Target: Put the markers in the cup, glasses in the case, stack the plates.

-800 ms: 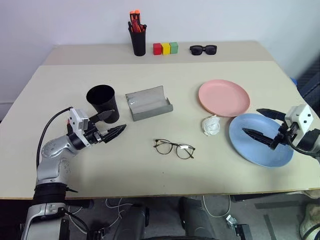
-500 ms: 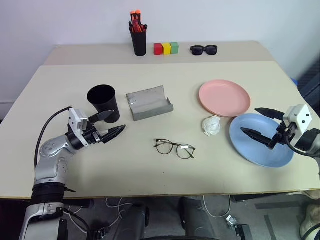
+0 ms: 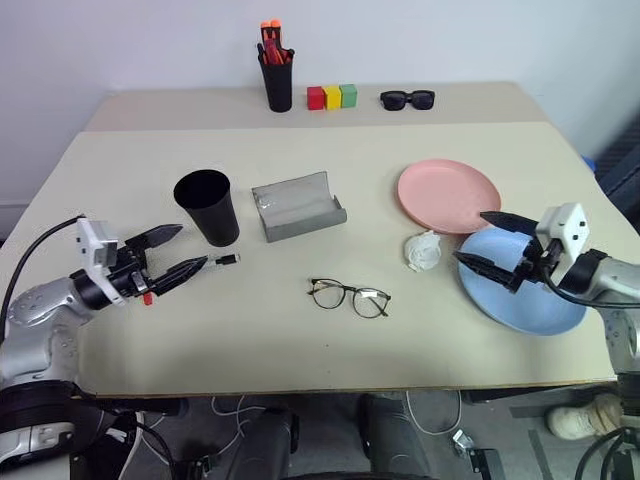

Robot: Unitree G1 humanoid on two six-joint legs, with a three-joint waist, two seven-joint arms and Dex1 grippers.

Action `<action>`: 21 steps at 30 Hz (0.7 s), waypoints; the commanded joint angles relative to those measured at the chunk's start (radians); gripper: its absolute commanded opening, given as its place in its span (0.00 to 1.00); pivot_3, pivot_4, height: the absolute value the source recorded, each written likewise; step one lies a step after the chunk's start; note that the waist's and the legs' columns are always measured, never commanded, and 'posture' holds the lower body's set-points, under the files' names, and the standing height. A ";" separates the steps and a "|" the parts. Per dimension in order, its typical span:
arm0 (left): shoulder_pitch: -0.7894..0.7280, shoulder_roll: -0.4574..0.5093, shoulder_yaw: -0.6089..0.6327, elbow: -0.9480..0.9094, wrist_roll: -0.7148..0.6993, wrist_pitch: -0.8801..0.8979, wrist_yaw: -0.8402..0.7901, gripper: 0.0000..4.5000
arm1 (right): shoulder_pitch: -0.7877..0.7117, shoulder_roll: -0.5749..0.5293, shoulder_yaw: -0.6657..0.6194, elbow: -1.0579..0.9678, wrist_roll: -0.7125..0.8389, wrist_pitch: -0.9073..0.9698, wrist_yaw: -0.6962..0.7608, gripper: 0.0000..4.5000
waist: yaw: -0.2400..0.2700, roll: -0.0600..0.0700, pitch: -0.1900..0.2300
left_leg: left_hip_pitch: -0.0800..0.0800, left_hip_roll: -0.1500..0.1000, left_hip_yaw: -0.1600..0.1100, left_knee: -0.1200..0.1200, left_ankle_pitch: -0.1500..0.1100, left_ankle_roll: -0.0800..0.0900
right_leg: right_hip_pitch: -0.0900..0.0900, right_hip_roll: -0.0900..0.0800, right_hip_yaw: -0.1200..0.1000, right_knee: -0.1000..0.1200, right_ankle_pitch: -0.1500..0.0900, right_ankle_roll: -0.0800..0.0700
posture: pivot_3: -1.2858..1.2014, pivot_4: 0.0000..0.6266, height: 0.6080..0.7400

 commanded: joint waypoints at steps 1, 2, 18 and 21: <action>0.008 0.042 0.033 -0.002 0.011 -0.009 -0.005 1.00 | -0.020 0.006 -0.007 -0.056 0.026 0.004 -0.006 0.98 | 0.000 0.000 0.000 | 0.000 0.000 0.000 0.000 0.000 0.000 | 0.000 0.000 0.000 0.000 0.000 0.000 | 0.52 0.24 1.00; 0.007 0.048 0.034 0.006 0.017 -0.014 -0.001 1.00 | -0.021 0.010 -0.001 -0.065 0.025 0.006 -0.011 0.98 | 0.000 0.000 0.000 | 0.000 0.000 0.000 0.000 0.000 0.000 | 0.000 0.000 0.000 0.000 0.000 0.000 | 0.52 0.24 1.00; -0.033 0.209 0.056 -0.035 0.025 0.320 0.087 1.00 | -0.026 0.064 0.037 -0.116 0.020 -0.010 -0.055 0.98 | -0.007 0.000 0.000 | 0.000 0.000 0.000 0.000 0.000 0.000 | -0.001 0.000 0.000 0.000 0.000 0.000 | 0.52 0.24 1.00; 0.010 0.236 0.117 -0.104 -0.016 0.498 0.174 1.00 | -0.043 0.069 0.044 -0.104 0.016 -0.016 -0.059 0.98 | -0.009 0.000 0.000 | 0.000 0.000 0.000 -0.001 0.000 0.000 | -0.001 0.000 0.000 0.001 0.000 0.000 | 0.52 0.24 1.00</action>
